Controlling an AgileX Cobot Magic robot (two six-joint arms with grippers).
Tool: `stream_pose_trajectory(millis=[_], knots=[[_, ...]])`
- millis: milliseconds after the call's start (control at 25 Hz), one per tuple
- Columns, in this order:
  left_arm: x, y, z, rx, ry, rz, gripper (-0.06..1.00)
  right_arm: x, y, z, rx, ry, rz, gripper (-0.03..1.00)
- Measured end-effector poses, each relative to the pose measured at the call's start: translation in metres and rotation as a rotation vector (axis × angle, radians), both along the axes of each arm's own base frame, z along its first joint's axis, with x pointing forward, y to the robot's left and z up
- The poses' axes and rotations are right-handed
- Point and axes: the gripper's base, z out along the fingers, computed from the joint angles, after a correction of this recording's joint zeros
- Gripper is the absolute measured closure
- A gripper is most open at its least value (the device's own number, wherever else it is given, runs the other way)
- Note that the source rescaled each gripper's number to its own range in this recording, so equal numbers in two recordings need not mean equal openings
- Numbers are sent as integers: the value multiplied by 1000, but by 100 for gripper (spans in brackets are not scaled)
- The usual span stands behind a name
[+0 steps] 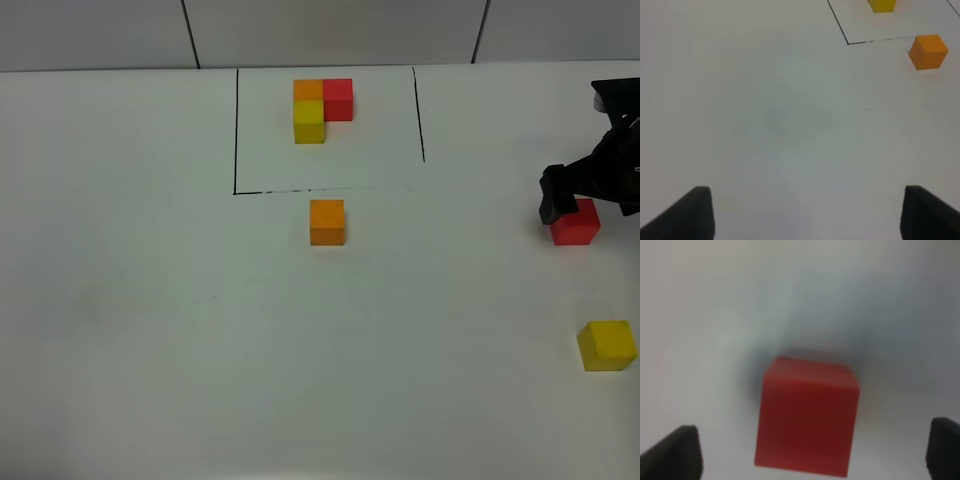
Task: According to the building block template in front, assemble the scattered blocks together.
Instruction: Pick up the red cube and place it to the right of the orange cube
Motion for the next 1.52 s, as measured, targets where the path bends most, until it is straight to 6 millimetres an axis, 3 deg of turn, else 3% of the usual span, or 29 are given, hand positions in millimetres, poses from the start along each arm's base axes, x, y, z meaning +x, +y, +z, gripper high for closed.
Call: stream_pose_trajectory(millis=[160, 280, 400, 520, 640, 760, 880, 1120, 1280, 1520], knots=[[0, 0, 0, 0, 0, 0, 24, 4, 0, -17, -2, 18, -3, 18], [0, 0, 0, 0, 0, 0, 24, 5, 0, -24, -1, 30, -5, 31], [0, 0, 0, 0, 0, 0, 24, 5, 0, -25, -1, 29, -8, 56], [0, 0, 0, 0, 0, 0, 24, 5, 0, -25, 1, 30, -18, 95], [0, 0, 0, 0, 0, 0, 24, 6, 0, -22, -4, 34, 2, 94], [0, 0, 0, 0, 0, 0, 24, 10, 15, -14, -29, 47, 162, 94], [0, 0, 0, 0, 0, 0, 24, 14, 49, -1, -67, 44, 460, 94], [0, 0, 0, 0, 0, 0, 24, -2, 142, 15, -184, -4, 1149, 94], [0, 0, 0, 0, 0, 0, 24, -8, 176, 20, -243, -51, 1316, 94], [0, 0, 0, 0, 0, 0, 24, 1, 201, 9, -264, -54, 1395, 94]])
